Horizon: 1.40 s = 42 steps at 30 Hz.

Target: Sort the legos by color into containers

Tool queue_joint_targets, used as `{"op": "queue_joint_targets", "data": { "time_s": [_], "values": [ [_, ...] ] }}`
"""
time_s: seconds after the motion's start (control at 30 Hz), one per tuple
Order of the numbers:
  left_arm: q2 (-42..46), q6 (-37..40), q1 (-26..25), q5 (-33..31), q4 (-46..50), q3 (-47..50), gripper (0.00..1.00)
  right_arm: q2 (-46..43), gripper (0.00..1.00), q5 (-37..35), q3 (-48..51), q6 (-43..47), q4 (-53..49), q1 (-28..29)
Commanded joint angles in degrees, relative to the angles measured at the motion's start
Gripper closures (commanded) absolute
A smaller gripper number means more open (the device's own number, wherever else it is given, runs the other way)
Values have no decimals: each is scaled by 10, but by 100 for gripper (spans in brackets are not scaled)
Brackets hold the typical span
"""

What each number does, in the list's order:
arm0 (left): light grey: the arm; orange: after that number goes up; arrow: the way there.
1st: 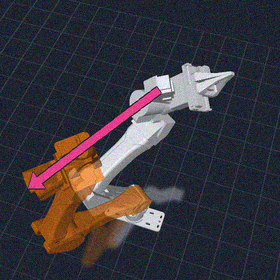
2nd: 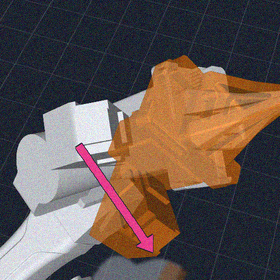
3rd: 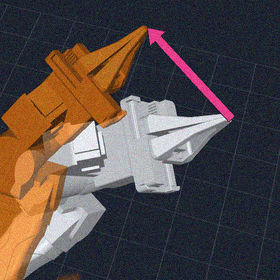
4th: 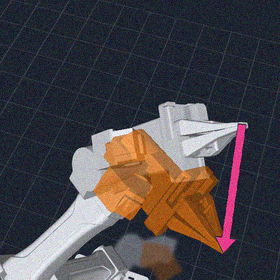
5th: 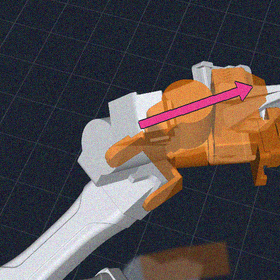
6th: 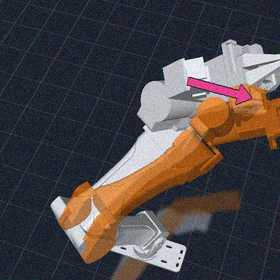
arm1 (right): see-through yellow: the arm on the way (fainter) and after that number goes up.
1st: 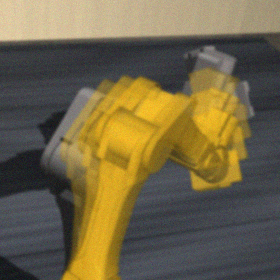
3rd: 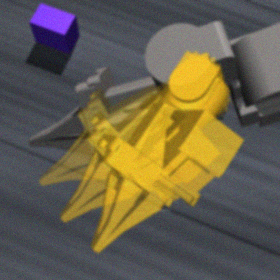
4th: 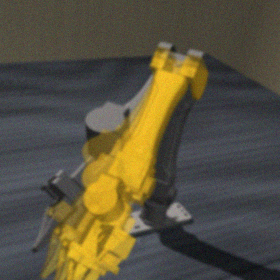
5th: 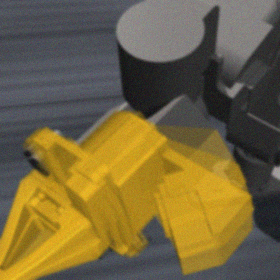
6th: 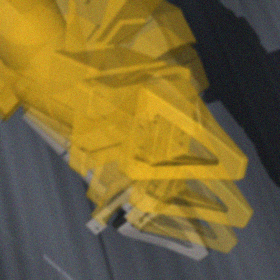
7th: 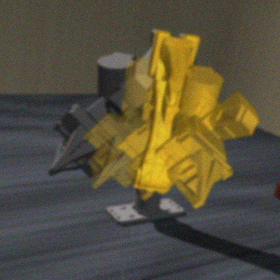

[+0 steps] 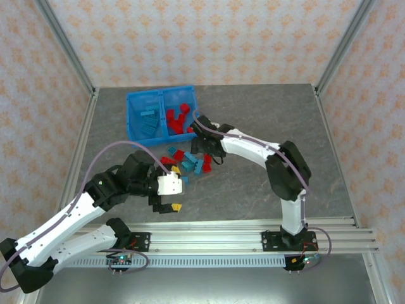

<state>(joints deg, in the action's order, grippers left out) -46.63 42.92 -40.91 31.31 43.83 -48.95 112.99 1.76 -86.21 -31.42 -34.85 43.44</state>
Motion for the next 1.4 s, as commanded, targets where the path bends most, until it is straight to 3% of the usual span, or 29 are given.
{"op": "queue_joint_targets", "data": {
  "time_s": [0.0, 0.2, 0.4, 0.6, 0.8, 0.97, 1.17, 1.37],
  "values": [
    [10, 37, -4, -1, 6, 4, 0, 34, 22, -15, -20, -9, -8, -7],
    [27, 38, -4, -5, -20, 20, 0, 66, 50, -29, -24, -14, -4, -9],
    [37, 37, -4, -15, -31, 24, 0, 33, 76, -40, 1, -14, 3, -10],
    [78, 37, -4, -30, -62, 40, 0, -85, 76, -58, 32, 0, -1, -1],
    [119, -7, -2, -118, -118, 57, 0, -131, 75, -69, -28, 53, 4, 63],
    [170, -46, -3, -205, -170, 81, 0, -49, 74, -83, -159, 80, 3, 75],
    [173, -87, 3, -359, -182, 71, 0, 147, 74, -175, -399, 136, -52, 61],
    [164, -96, 27, -377, -193, 75, 1, 270, 75, -170, -538, 150, -60, 18]
  ]
}}
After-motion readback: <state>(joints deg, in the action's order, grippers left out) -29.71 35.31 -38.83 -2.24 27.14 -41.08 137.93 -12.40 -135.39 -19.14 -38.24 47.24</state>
